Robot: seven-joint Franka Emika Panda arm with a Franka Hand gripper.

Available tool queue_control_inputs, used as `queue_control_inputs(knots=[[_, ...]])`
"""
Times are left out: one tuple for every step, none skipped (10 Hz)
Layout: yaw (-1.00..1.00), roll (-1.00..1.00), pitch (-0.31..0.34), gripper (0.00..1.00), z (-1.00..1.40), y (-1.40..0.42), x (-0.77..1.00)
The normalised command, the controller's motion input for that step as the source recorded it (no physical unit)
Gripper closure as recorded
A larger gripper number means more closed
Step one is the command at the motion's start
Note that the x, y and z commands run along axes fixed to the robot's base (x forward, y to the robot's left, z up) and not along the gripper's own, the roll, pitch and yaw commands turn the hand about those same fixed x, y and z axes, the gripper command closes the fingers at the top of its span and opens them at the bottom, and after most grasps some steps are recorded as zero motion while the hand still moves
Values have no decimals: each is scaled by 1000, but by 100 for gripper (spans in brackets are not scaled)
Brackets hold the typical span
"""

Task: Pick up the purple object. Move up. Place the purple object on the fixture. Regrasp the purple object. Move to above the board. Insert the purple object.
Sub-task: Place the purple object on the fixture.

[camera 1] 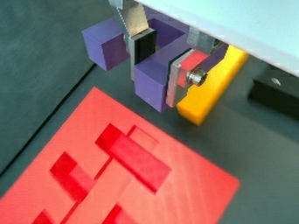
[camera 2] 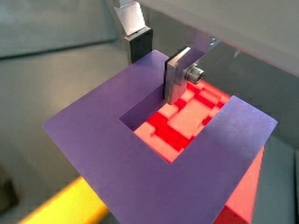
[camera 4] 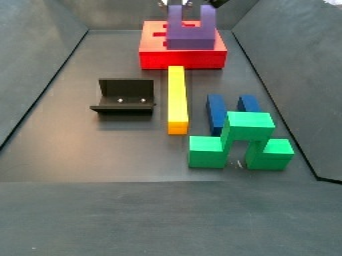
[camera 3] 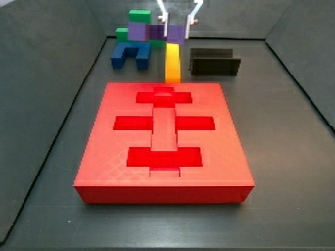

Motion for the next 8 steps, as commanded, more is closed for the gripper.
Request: queue_control_inputs(knots=[[-280,-1000,-186,100,131,54,726],[-220,-1000,-154,100,106,57,806],[-160,-951,-143,100,106,71,829],[-86,-697,0,100,89,11,963],[-46,-540,0,100,80,0,1000],[0,-389,0,100,94,114,1000],[0,-214,34,100,71,160,1000],[0,-80,40,100,37,194,1000]])
